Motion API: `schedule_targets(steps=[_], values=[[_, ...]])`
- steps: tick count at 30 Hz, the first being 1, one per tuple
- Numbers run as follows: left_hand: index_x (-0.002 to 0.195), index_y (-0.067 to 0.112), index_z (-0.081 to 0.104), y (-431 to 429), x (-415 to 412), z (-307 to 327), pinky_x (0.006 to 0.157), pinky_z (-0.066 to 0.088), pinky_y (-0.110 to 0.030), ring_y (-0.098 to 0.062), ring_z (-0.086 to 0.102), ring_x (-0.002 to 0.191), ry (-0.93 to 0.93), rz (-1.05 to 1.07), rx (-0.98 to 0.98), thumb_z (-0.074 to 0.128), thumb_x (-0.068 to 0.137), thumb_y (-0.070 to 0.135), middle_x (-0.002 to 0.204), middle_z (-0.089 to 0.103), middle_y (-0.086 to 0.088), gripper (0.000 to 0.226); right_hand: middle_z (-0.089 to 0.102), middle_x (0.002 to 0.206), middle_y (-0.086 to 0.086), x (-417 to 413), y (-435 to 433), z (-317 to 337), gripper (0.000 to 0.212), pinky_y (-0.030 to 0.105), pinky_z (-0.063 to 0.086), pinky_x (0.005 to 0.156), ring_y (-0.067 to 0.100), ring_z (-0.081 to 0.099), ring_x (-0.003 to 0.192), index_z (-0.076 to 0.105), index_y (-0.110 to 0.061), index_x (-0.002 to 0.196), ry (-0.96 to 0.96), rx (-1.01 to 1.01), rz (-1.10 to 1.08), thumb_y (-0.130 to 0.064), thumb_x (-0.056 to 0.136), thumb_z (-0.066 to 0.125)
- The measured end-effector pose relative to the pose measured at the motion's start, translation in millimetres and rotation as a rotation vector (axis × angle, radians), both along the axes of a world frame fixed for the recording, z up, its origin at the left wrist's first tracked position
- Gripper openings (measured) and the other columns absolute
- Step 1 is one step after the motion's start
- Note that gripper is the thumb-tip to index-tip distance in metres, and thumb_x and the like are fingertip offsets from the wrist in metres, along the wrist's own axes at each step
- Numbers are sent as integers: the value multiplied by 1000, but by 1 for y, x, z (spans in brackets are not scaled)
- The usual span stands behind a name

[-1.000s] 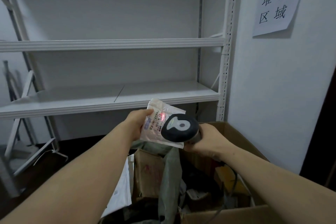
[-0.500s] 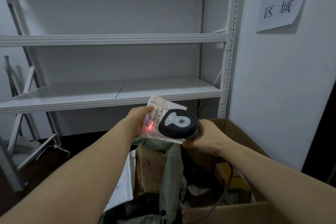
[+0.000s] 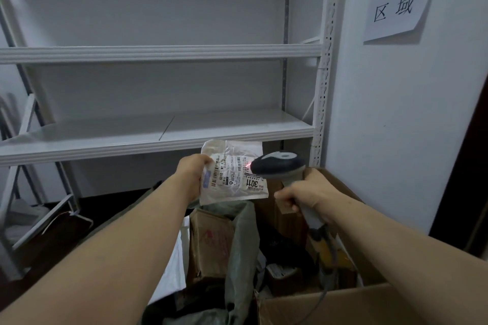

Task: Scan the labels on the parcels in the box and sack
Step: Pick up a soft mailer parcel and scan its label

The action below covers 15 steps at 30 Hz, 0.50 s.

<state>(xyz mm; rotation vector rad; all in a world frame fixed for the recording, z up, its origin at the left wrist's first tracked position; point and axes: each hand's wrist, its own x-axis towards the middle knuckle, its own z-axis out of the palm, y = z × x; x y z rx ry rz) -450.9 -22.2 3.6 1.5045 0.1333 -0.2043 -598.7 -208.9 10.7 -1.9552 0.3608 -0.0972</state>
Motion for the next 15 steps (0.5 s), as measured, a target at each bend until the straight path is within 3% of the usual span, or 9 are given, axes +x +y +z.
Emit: schedule_targets(steps=[3, 5, 10, 15], values=[[93, 0, 55, 1, 3, 3, 64, 51, -36, -23, 54, 56, -14, 8, 65, 55, 88, 8, 79, 61, -17, 10, 65, 82, 3, 1, -2, 1, 17, 26, 53, 70, 16, 61, 77, 59, -16, 81, -36, -362, 75, -5, 76, 71], [87, 2, 54, 3, 4, 6, 63, 50, -37, -23, 54, 59, -35, 10, 118, 56, 86, 6, 86, 60, -18, 4, 65, 91, 2, 2, -3, -2, 18, 31, 54, 83, 16, 61, 88, 60, -18, 87, -35, -493, 112, -9, 75, 71], [85, 2, 55, 5, 6, 7, 74, 49, -39, -23, 55, 64, -45, -43, 202, 56, 88, 9, 86, 61, -16, 7, 65, 88, 1, 4, 0, -5, 17, 31, 55, 81, 16, 62, 85, 60, -20, 83, -74, -584, 168, -9, 73, 69], [84, 3, 55, 5, 6, 6, 81, 50, -39, -27, 58, 83, -49, -52, 236, 56, 89, 8, 99, 64, -18, 7, 65, 89, 1, 7, 2, -7, 17, 30, 54, 83, 16, 61, 87, 60, -21, 82, -91, -630, 223, -9, 74, 69]])
